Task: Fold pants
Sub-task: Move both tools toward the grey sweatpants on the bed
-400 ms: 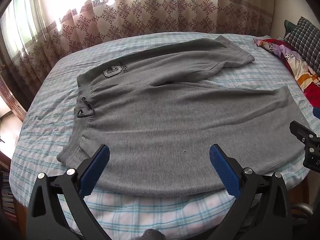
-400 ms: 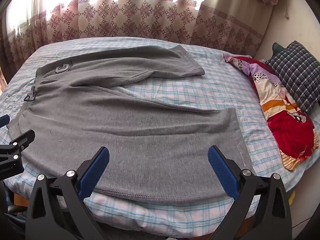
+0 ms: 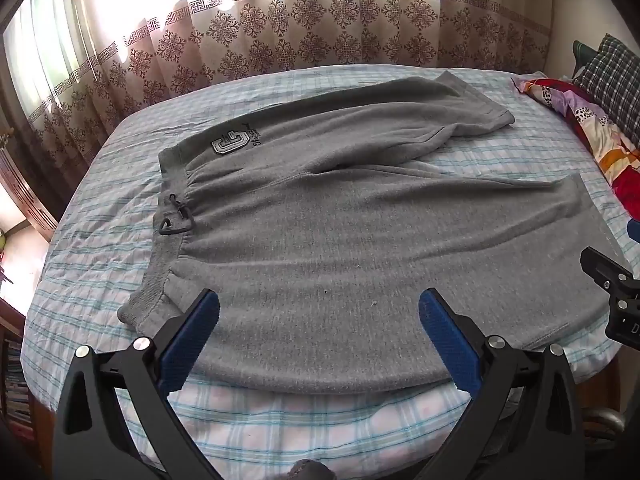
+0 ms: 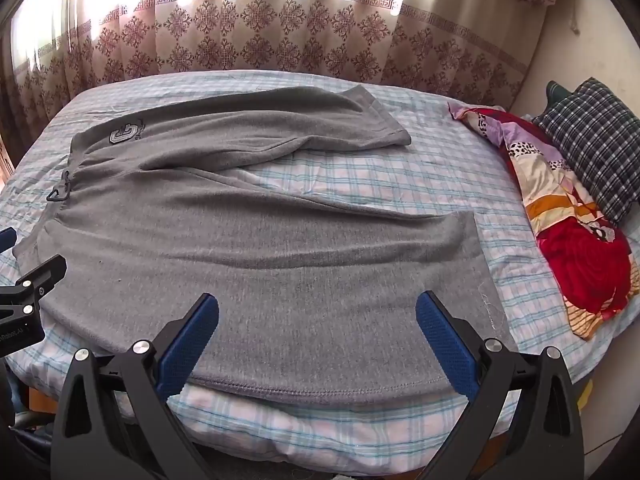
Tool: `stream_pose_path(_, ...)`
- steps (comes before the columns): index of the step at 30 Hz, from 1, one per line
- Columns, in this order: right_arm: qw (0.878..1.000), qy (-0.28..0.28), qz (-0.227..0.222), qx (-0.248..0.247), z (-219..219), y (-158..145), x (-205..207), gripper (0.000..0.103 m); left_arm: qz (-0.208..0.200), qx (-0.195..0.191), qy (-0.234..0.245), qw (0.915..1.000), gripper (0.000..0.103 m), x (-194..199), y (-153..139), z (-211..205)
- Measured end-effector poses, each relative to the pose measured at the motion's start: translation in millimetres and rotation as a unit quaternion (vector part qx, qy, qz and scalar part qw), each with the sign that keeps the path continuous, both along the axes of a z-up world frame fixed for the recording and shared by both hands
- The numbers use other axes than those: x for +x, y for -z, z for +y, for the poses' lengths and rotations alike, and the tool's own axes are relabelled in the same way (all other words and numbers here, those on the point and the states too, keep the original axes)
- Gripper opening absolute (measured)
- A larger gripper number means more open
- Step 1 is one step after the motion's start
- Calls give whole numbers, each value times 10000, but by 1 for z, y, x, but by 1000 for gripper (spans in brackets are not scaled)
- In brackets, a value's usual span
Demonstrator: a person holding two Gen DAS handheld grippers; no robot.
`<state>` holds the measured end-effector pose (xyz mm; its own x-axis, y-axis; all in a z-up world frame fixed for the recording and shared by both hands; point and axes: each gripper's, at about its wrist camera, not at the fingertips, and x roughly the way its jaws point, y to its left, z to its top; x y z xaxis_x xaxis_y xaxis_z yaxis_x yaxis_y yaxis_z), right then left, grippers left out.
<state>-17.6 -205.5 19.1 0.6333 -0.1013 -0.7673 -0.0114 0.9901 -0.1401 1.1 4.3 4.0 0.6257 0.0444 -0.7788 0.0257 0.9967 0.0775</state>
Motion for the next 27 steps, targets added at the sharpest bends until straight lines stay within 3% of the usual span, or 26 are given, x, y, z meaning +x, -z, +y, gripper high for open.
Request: stream_pose_path(27, 9997, -11, 8, 245, -1, 10, -1, 98, -17, 244, -118, 9996, 101, 0, 7, -3)
